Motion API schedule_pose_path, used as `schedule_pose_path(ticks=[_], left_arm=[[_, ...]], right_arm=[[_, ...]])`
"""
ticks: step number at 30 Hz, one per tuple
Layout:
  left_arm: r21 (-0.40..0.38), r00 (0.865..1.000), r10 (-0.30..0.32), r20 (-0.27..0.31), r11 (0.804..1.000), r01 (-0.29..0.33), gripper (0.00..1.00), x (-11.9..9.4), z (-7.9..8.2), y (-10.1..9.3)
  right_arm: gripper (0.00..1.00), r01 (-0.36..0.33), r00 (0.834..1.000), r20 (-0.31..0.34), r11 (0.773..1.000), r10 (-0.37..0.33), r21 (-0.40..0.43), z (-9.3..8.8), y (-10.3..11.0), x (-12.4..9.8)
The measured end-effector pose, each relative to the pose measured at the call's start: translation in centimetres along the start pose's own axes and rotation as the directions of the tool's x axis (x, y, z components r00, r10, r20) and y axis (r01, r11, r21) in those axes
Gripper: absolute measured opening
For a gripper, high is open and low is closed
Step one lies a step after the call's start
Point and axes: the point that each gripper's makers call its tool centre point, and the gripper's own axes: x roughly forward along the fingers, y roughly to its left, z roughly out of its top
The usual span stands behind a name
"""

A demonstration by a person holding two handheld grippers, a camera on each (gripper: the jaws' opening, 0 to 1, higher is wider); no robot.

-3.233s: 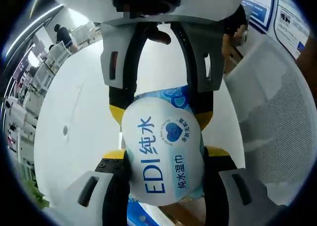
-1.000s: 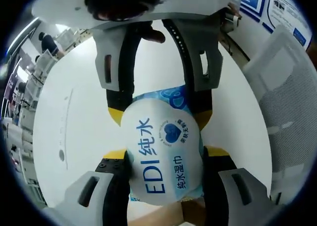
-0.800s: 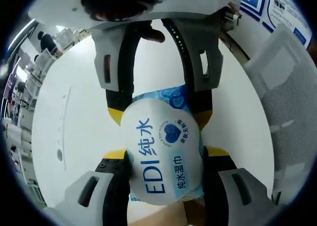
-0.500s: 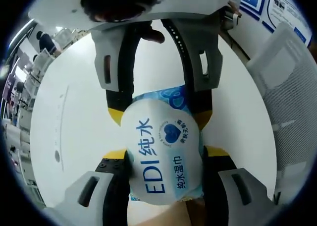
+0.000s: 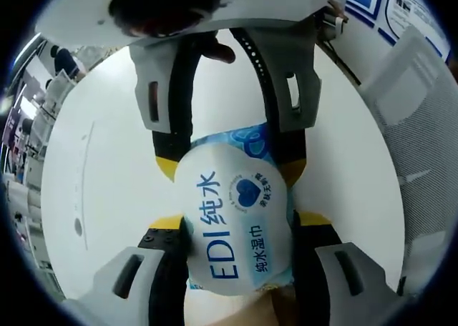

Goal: Operate the shoe box by opening the lid, removing the specified soft item, and placing it in the target area until the item is outside and the box remains undamaged.

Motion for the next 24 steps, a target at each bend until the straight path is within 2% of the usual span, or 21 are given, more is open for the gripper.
schedule_pose_path(ticks=[15,24], left_arm=[[0.007,1.000,0.006,0.005,1.000,-0.006,0.58,0.08,-0.04,0.02],[0.001,1.000,0.003,0.031,1.000,-0.003,0.60,0.04,-0.16,-0.09]], right_arm=[[0.54,0.006,1.000,-0.002,1.000,-0.006,-0.003,-0.15,-0.23,0.11],[0.56,0.013,1.000,-0.011,1.000,-0.013,-0.001,-0.20,-0.21,0.21]])
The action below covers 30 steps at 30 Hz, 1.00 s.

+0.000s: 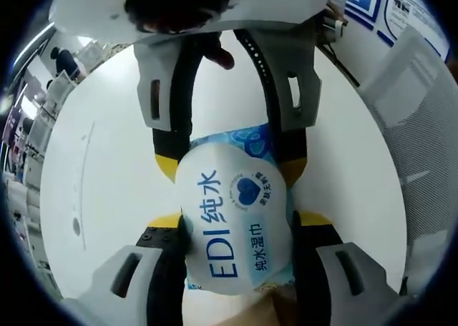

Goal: Operate the shoe box by opening the lid, removing the specified soft item, and placing it in the target area until the item is outside and the box remains undamaged.

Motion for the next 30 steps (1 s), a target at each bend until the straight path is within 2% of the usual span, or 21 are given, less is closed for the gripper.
schedule_pose_path(ticks=[11,15,25,30], left_arm=[[-0.054,1.000,0.013,0.026,0.998,-0.012,0.58,-1.6,-1.0,0.1],[-0.076,0.999,0.020,0.026,0.997,-0.018,0.61,-2.3,-1.5,-0.2],[-0.152,0.995,0.074,0.066,0.986,-0.063,0.60,-4.7,-2.1,-0.3],[-0.186,0.992,0.097,0.082,0.979,-0.080,0.63,-5.9,-2.4,-0.6]], right_arm=[[0.55,0.025,1.000,0.006,1.000,-0.025,0.011,0.1,-0.1,-0.7],[0.54,0.034,0.999,0.014,0.999,-0.034,0.022,0.2,-0.1,-1.3],[0.57,0.057,0.998,0.036,0.996,-0.060,0.069,0.6,0.4,-2.6],[0.57,0.084,0.994,0.061,0.991,-0.090,0.101,1.2,0.4,-3.5]])
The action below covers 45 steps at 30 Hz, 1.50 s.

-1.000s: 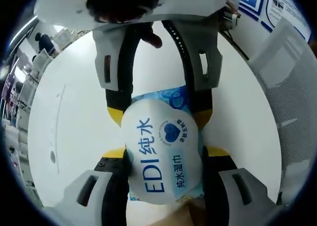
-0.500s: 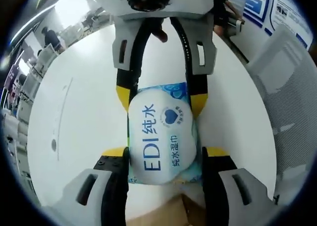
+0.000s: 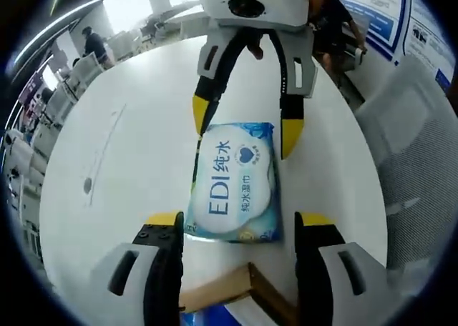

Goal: Operate the shoe box by opening the lid, removing the specified soft item, and placing it in the target area until the item is outside and the box remains undamaged.

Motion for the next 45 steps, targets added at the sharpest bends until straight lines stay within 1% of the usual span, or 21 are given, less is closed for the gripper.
schedule_pose_path(ticks=[6,12,13,18,24,27,32,35,40,45], left_arm=[[-0.093,0.997,0.048,0.061,0.995,-0.042,0.63,-1.7,0.3,0.2],[-0.147,0.991,0.092,0.096,0.986,-0.078,0.63,-3.7,-0.3,0.1],[-0.165,0.989,0.102,0.103,0.983,-0.084,0.63,-4.1,-0.5,0.1],[-0.241,0.981,0.140,0.138,0.965,-0.103,0.62,-5.8,-1.2,0.1],[-0.298,0.972,0.175,0.155,0.947,-0.122,0.62,-7.9,-2.7,-0.6],[-0.333,0.966,0.201,0.162,0.933,-0.138,0.62,-9.1,-3.6,-0.9],[-0.389,0.954,0.242,0.174,0.907,-0.159,0.62,-11.0,-4.8,-1.2],[-0.407,0.947,0.266,0.177,0.896,-0.176,0.63,-12.1,-5.5,-1.4],[-0.460,0.932,0.312,0.185,0.865,-0.199,0.63,-13.9,-6.7,-1.6],[-0.495,0.921,0.346,0.182,0.841,-0.218,0.63,-15.3,-7.9,-1.9]], right_arm=[[0.56,0.029,0.998,0.056,0.997,-0.033,0.072,1.0,0.0,-1.0],[0.55,0.050,0.990,0.120,0.987,-0.069,0.155,1.9,0.2,-1.9],[0.55,0.051,0.988,0.134,0.983,-0.075,0.174,2.1,0.3,-2.0],[0.55,0.050,0.982,0.169,0.976,-0.087,0.214,2.8,0.8,-2.4],[0.55,0.046,0.970,0.219,0.963,-0.106,0.265,4.3,1.2,-2.7],[0.55,0.038,0.964,0.243,0.959,-0.110,0.280,5.2,1.6,-2.7],[0.55,0.031,0.960,0.260,0.962,-0.104,0.271,6.4,2.1,-2.6],[0.55,0.024,0.953,0.284,0.958,-0.109,0.287,7.2,2.1,-2.8],[0.55,0.020,0.945,0.306,0.955,-0.115,0.296,8.4,2.2,-3.0],[0.54,0.013,0.937,0.329,0.953,-0.118,0.304,9.6,2.6,-3.1]])
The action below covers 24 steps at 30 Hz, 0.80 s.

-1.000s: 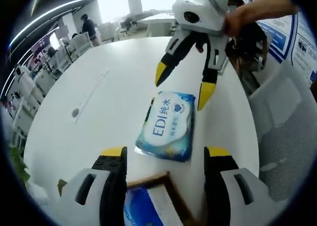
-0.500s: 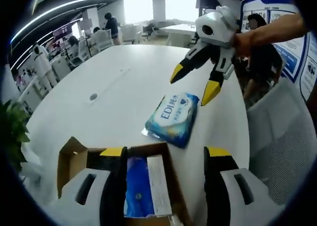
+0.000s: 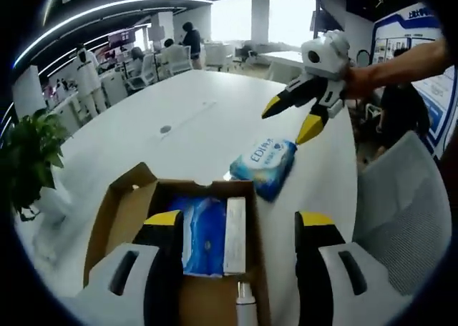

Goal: Operate the shoe box by opening the lid, removing the specified soft item, and placing it in the target area until the item is outside and the box remains undamaged.

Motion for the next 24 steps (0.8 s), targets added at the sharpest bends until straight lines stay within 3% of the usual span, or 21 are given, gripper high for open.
schedule_pose_path(ticks=[16,24], left_arm=[[-0.085,0.996,0.080,0.035,0.993,-0.077,0.62,-4.1,-2.9,0.8],[-0.116,0.995,0.098,0.031,0.989,-0.094,0.63,-5.0,-4.5,1.2]], right_arm=[[0.53,-0.054,0.998,0.029,0.999,0.054,-0.004,1.1,2.8,2.2],[0.53,-0.082,0.996,0.026,0.997,0.082,-0.009,1.2,4.0,3.9]])
